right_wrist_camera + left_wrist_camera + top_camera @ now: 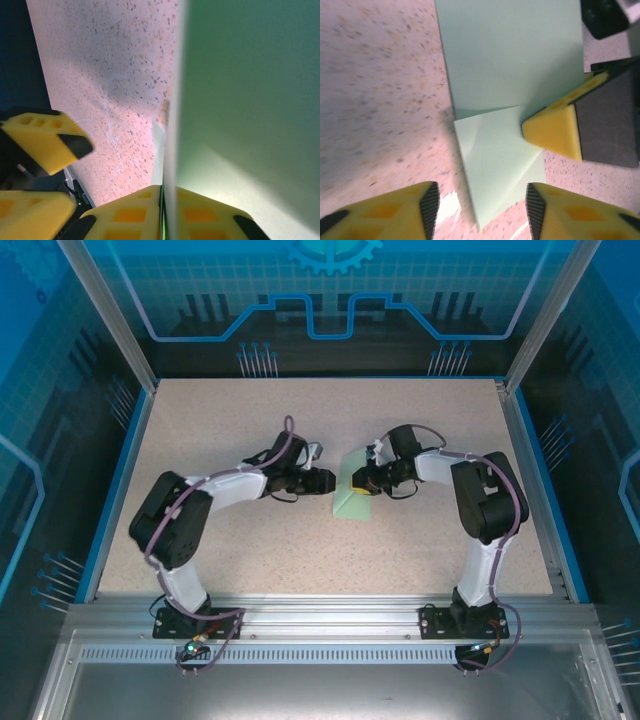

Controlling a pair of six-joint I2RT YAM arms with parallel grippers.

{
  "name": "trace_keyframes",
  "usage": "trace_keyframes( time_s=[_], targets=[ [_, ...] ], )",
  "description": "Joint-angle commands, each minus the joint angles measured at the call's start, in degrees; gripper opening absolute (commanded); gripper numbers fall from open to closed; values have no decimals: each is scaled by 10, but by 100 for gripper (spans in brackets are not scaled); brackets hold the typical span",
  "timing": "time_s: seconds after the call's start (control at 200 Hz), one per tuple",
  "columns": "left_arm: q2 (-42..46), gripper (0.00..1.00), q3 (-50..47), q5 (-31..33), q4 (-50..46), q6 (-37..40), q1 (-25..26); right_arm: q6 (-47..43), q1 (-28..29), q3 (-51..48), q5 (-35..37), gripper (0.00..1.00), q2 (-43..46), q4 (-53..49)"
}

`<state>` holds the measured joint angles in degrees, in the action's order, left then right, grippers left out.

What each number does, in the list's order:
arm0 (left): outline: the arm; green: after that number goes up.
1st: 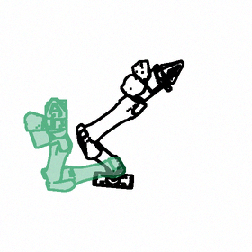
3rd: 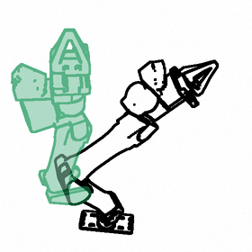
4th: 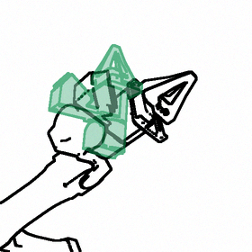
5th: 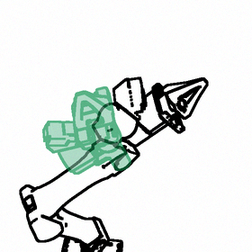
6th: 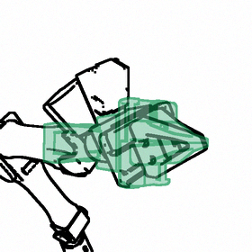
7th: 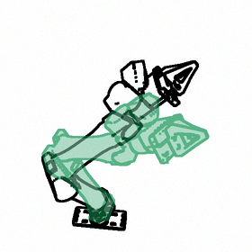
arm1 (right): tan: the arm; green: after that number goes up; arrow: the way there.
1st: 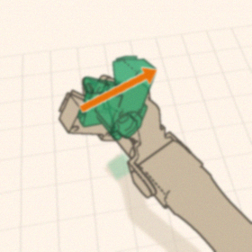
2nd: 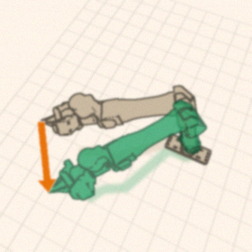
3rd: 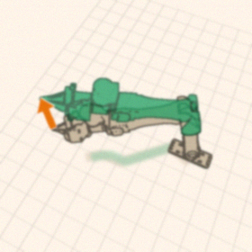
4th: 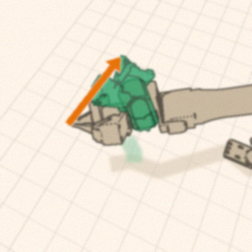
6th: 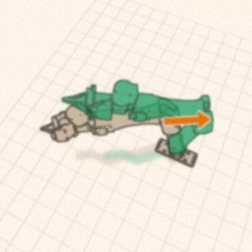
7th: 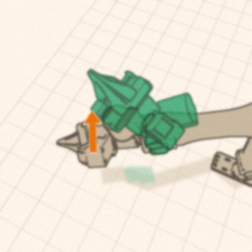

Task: Fold a paper plane with a square sheet of paper (fold left side to right side)
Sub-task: Turn over the paper at the center of the table.

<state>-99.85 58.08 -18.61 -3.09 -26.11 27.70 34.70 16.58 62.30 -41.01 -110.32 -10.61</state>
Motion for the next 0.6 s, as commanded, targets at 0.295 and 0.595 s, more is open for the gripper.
trace_keyframes(
  time_s=[0.295, 0.595],
  targets=[
    [295, 95, -133, -54, 125, -125, -51, 16, -70, -8, -126, 5, 210, 137],
    [332, 98, -94, -183, 313, -215, -39, 92, -64, 61, -223, 7, 293, 242]
  ],
)
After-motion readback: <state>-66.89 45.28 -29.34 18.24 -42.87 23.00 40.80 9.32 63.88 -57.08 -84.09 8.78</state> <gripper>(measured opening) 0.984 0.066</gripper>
